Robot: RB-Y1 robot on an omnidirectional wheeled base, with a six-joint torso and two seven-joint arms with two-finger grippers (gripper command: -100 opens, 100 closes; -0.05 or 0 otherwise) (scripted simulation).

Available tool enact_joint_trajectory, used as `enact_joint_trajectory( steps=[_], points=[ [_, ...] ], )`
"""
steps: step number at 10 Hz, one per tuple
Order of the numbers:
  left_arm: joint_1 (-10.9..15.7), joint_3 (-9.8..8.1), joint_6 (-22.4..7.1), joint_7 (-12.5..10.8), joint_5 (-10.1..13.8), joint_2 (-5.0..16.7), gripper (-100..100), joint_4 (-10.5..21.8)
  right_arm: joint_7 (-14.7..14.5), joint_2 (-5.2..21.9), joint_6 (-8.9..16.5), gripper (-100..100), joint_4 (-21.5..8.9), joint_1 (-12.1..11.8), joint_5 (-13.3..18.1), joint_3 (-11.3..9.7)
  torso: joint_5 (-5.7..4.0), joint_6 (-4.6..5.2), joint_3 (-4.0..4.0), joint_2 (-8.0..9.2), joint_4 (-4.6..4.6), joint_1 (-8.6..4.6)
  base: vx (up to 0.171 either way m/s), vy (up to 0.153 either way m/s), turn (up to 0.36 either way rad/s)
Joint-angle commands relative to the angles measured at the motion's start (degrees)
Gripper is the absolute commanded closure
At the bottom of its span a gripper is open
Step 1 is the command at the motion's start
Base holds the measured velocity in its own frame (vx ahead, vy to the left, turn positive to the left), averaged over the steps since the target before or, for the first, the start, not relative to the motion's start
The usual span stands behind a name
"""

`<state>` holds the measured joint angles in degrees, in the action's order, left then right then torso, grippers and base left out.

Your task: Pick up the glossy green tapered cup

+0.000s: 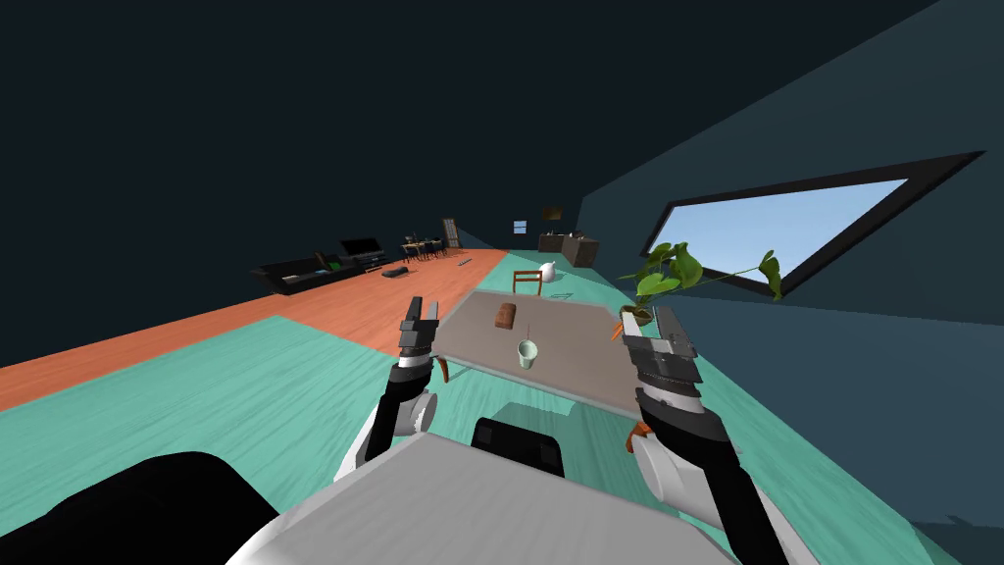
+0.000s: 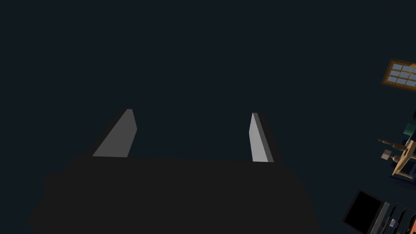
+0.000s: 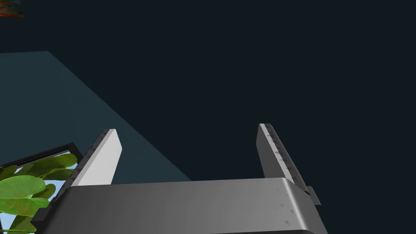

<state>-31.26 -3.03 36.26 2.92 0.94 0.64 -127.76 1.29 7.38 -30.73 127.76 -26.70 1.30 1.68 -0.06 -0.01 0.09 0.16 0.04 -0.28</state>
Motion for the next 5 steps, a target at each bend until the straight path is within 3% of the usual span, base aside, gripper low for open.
enact_joint_trajectory(
  steps=[1,2,4,5],
  points=[
    [0.00,0.00,0.00,0.00,0.00,0.00,0,0.00,-0.05,2.80,1.69,-100,-1.15,0.18,2.86,0.16,0.00,0.00,0.00,0.00,0.00,0.00,-0.058,-0.077,0.192],
    [0.00,0.00,0.00,0.00,0.00,0.00,0,0.00,-0.05,2.80,1.69,-100,-1.15,0.18,3.55,0.16,-0.01,0.00,0.02,0.03,0.01,-0.05,-0.041,-0.053,0.080],
    [0.00,0.00,0.00,0.00,0.00,0.00,0,0.00,-0.06,6.23,3.73,-100,-2.75,-0.05,7.41,0.36,0.01,0.00,-0.02,-0.03,0.00,0.05,-0.047,-0.058,0.197],
    [0.00,0.00,0.00,0.00,0.00,0.00,0,0.00,-0.06,6.23,3.73,-100,-2.75,-0.05,8.67,0.36,0.00,0.00,0.01,0.02,0.00,-0.01,-0.046,-0.060,0.075]
  ],
)
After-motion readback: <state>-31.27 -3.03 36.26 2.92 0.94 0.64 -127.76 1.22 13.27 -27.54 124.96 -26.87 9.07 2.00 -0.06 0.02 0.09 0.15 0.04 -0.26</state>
